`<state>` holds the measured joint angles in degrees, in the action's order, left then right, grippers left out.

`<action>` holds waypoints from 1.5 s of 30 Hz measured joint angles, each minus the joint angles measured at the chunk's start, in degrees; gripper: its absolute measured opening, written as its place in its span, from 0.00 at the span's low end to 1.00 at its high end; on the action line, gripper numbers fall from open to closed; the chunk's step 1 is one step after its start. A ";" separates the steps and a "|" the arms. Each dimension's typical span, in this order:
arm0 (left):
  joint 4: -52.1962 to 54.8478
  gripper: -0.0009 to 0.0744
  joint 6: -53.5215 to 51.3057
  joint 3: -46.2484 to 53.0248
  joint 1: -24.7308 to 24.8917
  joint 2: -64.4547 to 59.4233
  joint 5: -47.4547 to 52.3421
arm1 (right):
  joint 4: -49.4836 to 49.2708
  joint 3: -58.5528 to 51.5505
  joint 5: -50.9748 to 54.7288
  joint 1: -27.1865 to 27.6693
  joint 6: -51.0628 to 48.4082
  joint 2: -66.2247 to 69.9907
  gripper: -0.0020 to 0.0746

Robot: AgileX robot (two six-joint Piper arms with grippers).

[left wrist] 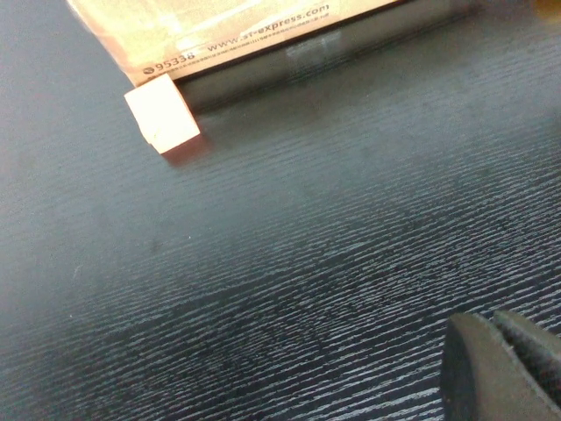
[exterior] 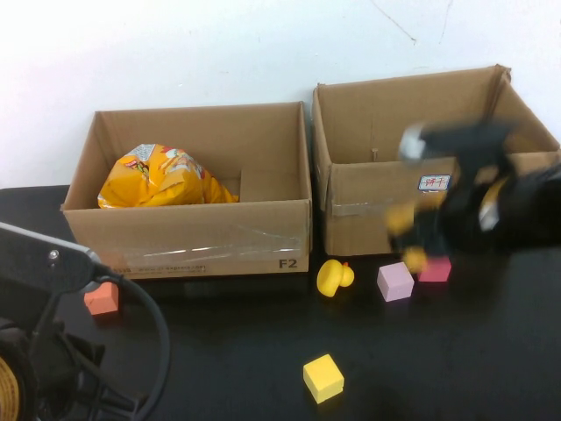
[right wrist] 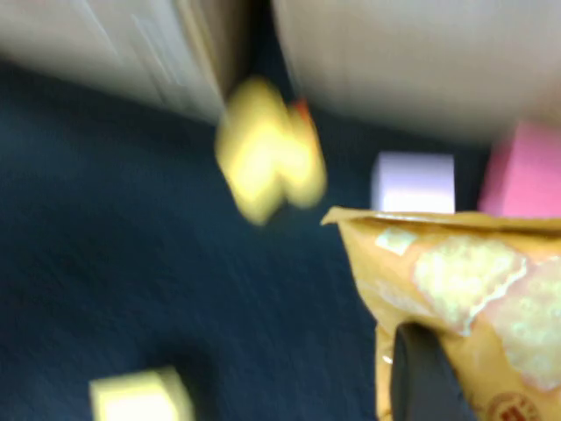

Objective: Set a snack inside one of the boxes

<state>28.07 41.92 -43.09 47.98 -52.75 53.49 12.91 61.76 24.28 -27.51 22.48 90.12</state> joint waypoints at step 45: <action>4.36 0.01 -10.96 19.22 0.00 32.47 -24.60 | -16.77 38.46 45.31 4.56 -36.42 1.65 0.03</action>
<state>32.43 30.95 -23.87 47.98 -20.28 28.89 -3.85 100.22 69.59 -22.95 -13.94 91.77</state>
